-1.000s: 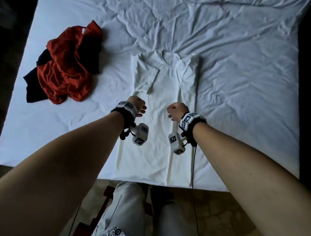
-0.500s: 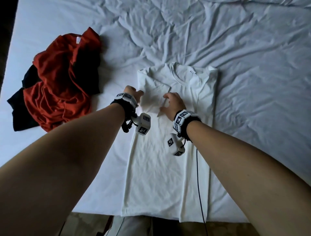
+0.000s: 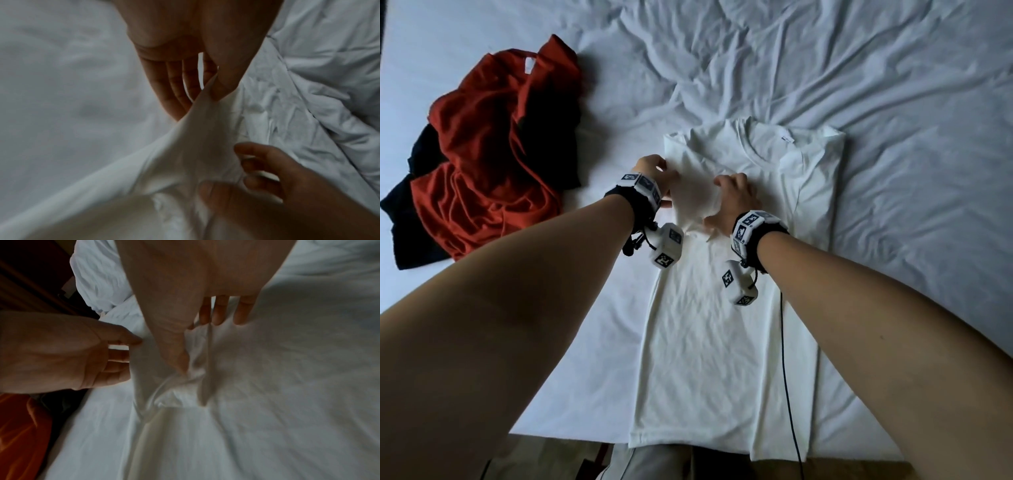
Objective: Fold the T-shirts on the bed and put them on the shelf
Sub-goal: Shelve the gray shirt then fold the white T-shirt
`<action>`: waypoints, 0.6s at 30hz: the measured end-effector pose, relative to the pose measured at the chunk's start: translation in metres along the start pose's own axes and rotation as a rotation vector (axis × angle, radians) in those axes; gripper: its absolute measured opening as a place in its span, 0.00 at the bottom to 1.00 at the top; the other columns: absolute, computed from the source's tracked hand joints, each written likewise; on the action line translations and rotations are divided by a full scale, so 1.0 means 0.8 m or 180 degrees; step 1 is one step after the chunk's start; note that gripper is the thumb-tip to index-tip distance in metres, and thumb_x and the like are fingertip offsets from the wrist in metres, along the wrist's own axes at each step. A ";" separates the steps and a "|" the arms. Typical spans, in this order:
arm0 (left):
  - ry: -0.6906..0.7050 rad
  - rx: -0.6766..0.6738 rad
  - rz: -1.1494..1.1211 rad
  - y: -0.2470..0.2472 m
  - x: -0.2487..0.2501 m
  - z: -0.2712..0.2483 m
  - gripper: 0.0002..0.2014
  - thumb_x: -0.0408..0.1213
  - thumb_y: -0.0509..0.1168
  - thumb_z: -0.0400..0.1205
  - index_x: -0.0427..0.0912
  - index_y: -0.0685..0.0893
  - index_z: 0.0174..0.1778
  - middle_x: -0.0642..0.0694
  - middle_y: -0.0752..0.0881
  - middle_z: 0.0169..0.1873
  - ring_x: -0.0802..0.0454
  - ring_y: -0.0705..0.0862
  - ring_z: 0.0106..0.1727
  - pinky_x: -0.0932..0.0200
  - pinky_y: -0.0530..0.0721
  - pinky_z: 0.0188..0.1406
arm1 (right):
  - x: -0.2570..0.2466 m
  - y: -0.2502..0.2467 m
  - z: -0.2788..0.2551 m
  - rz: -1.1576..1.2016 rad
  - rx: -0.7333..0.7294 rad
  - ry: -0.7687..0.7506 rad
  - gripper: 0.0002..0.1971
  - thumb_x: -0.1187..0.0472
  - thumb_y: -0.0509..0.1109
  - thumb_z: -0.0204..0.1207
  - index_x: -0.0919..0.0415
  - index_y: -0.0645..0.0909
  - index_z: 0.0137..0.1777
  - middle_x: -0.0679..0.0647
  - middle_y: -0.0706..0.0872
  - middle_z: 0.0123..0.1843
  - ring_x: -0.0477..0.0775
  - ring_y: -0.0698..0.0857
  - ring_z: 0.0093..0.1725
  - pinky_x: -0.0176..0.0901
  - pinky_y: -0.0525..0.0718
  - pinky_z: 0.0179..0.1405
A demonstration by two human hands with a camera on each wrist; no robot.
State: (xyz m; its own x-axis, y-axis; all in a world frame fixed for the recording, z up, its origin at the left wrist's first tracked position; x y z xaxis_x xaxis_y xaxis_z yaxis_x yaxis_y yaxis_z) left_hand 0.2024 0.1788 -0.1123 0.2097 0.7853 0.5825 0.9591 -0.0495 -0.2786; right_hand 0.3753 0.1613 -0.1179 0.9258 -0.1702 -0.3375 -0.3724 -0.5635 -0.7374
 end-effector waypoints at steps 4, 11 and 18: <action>0.0348 -0.0078 0.0070 0.007 0.014 -0.012 0.08 0.26 0.64 0.78 0.43 0.75 0.40 0.38 0.86 0.38 0.42 0.90 0.35 0.48 0.89 0.27 | -0.011 -0.014 -0.001 0.0763 0.0093 0.0006 0.30 0.51 0.77 0.66 0.53 0.75 0.69 0.55 0.77 0.67 0.59 0.76 0.65 0.52 0.79 0.64; 0.0802 -0.0579 0.0189 0.043 0.048 -0.042 0.12 0.26 0.69 0.76 0.47 0.76 0.43 0.41 0.85 0.34 0.44 0.86 0.33 0.44 0.90 0.34 | -0.025 -0.010 -0.012 0.2824 -0.0221 0.0367 0.34 0.63 0.81 0.69 0.61 0.68 0.73 0.51 0.81 0.53 0.45 0.82 0.44 0.30 0.79 0.31; 0.0946 -0.0602 0.0333 0.075 0.070 -0.047 0.07 0.36 0.68 0.77 0.48 0.83 0.50 0.46 0.87 0.38 0.49 0.84 0.41 0.53 0.83 0.40 | 0.028 -0.031 -0.015 0.2640 0.0303 0.0963 0.18 0.60 0.61 0.69 0.61 0.83 0.58 0.61 0.89 0.52 0.66 0.88 0.51 0.60 0.89 0.49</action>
State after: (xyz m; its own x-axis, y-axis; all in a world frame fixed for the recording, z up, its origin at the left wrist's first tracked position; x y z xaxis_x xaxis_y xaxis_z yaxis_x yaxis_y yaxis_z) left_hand 0.2791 0.1969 -0.0677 0.3280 0.5576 0.7625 0.9419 -0.2551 -0.2186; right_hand 0.4057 0.1619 -0.1002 0.3280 -0.7079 -0.6255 -0.9223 -0.0966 -0.3743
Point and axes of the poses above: each hand's wrist, its own z-axis towards the middle knuckle, its own y-axis out of the palm, x = y × z, the point moved 7 cm from there along z, towards the middle knuckle
